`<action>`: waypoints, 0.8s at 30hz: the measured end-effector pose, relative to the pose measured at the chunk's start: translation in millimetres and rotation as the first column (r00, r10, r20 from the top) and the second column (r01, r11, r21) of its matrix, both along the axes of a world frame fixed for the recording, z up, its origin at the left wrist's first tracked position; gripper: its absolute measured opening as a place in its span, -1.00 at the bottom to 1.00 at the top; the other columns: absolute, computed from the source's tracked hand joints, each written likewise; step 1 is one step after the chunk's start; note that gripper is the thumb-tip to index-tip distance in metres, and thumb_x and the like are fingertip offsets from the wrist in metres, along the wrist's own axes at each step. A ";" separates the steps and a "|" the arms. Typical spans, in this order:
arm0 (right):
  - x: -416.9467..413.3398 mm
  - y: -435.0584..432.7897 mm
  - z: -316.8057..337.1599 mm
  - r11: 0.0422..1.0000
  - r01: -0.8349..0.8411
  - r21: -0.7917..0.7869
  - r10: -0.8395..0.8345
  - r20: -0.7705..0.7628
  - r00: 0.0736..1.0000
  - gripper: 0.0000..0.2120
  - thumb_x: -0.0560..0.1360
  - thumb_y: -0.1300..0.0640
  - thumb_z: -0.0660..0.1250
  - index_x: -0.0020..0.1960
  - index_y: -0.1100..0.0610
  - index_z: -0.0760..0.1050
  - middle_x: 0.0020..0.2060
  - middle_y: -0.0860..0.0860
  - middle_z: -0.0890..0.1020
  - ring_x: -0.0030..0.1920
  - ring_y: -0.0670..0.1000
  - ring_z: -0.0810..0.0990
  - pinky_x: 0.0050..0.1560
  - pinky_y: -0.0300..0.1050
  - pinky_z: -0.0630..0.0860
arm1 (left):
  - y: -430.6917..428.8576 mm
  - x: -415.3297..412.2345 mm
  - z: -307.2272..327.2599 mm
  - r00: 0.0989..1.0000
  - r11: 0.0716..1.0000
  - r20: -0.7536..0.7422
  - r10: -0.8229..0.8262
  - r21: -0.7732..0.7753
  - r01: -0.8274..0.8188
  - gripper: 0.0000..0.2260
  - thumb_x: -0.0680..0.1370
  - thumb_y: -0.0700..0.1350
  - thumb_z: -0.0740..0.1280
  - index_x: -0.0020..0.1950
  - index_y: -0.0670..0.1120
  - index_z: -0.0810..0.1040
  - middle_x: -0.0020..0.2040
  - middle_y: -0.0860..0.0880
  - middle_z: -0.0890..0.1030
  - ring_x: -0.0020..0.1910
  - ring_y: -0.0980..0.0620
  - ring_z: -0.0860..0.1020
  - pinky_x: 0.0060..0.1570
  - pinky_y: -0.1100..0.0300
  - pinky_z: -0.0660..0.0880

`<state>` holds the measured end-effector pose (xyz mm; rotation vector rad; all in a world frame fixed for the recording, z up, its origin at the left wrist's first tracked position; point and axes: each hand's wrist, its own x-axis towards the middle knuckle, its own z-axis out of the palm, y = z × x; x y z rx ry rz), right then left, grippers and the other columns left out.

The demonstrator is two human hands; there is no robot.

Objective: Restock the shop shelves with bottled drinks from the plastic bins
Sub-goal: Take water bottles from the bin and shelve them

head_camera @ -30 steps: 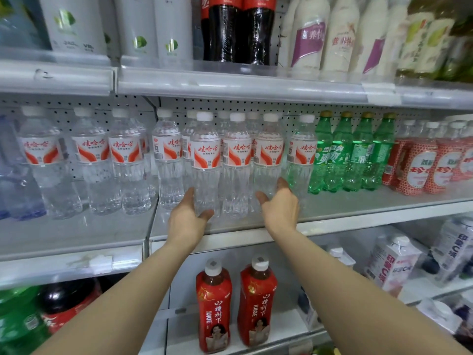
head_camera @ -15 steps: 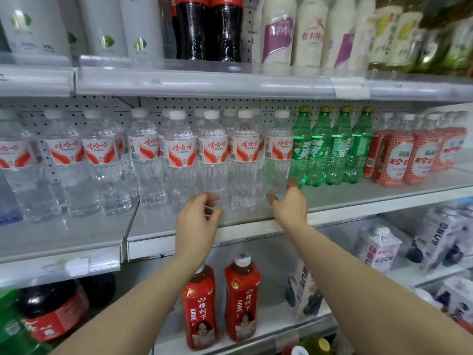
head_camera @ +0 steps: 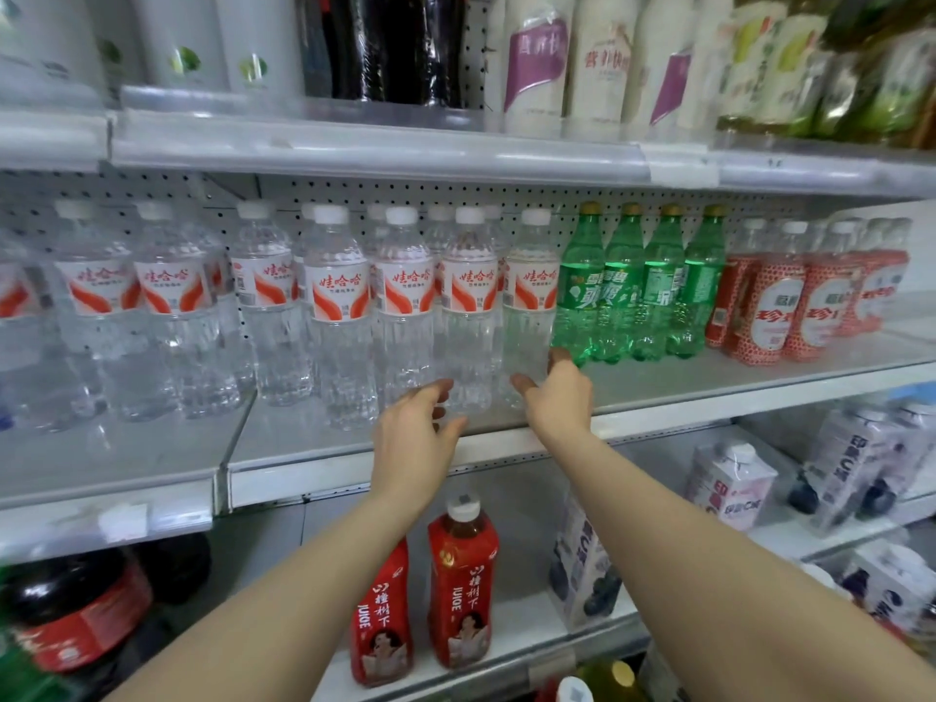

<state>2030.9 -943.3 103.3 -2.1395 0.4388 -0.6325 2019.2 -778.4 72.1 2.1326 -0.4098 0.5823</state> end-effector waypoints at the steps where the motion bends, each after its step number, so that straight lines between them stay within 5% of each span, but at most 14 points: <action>1: -0.4 -0.2 -0.1 1.000 -0.002 0.003 0.002 0.003 1.000 -0.54 0.56 0.10 0.43 0.37 0.22 0.40 0.23 0.16 0.61 0.22 0.20 0.58 0.13 0.00 0.51 | -0.6 0.2 -0.6 1.000 1.000 -0.003 -0.002 0.003 0.002 -0.59 0.53 -0.10 0.43 0.38 -0.05 0.52 0.25 -0.03 0.60 0.09 0.09 0.59 0.17 0.12 0.54; 13: -13.3 -0.3 1.6 0.999 -0.050 -0.008 0.050 0.016 0.999 -0.46 0.57 0.12 0.41 0.49 0.17 0.33 0.33 0.13 0.55 0.30 0.17 0.53 0.22 0.00 0.45 | -16.8 -4.7 5.9 0.999 1.000 -0.028 -0.027 -0.004 0.027 -0.57 0.52 -0.09 0.44 0.39 -0.05 0.49 0.26 -0.03 0.59 0.10 0.06 0.59 0.15 0.05 0.56; 24: -114.2 -87.0 -30.6 0.986 -0.065 -0.154 0.079 0.082 0.993 -0.65 0.57 0.14 0.41 0.34 0.11 0.53 0.21 0.03 0.64 0.17 0.01 0.60 0.23 -0.03 0.52 | -100.1 -38.3 -7.3 0.973 0.981 -0.142 -0.184 -0.088 0.172 -0.59 0.50 -0.09 0.46 0.34 -0.02 0.52 0.18 0.01 0.62 0.02 0.06 0.62 0.14 0.00 0.56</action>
